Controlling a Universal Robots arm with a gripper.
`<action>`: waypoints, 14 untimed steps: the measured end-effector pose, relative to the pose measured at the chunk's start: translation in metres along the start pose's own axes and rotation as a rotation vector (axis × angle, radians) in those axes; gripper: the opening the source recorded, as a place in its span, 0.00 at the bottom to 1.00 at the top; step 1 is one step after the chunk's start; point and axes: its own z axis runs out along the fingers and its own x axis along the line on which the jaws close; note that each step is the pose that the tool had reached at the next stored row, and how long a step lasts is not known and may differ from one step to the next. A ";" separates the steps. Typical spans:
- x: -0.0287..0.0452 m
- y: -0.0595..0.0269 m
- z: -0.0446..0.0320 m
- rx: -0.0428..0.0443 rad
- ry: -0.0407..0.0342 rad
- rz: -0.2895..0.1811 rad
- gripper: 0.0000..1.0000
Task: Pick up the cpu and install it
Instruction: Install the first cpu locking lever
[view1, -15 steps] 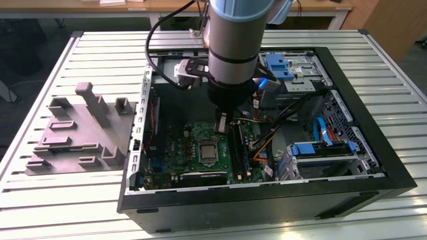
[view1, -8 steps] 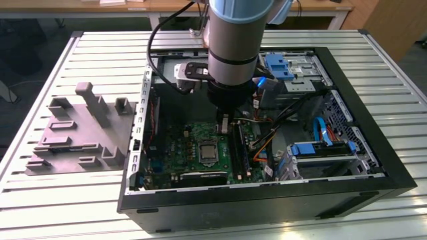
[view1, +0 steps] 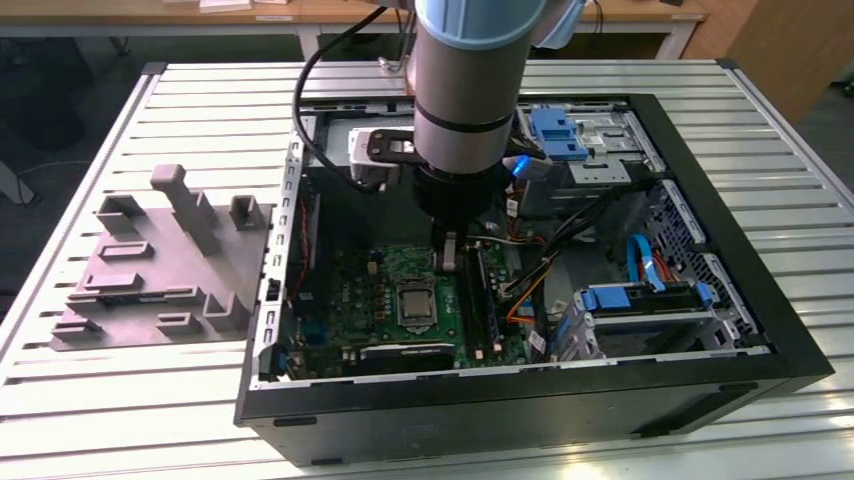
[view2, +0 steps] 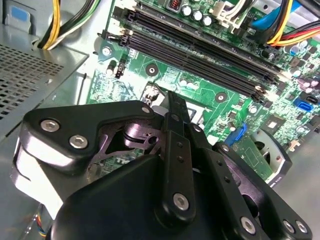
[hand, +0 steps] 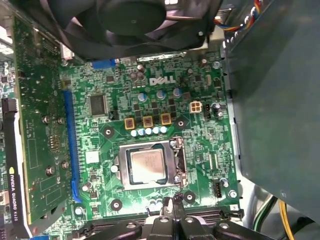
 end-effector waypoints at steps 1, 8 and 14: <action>0.0002 0.0000 0.0005 -0.0006 0.0005 -0.007 0.11; 0.0044 -0.0004 0.0045 -0.0023 0.0026 -0.037 0.11; 0.0110 -0.0011 0.0063 -0.0028 0.0051 -0.046 0.11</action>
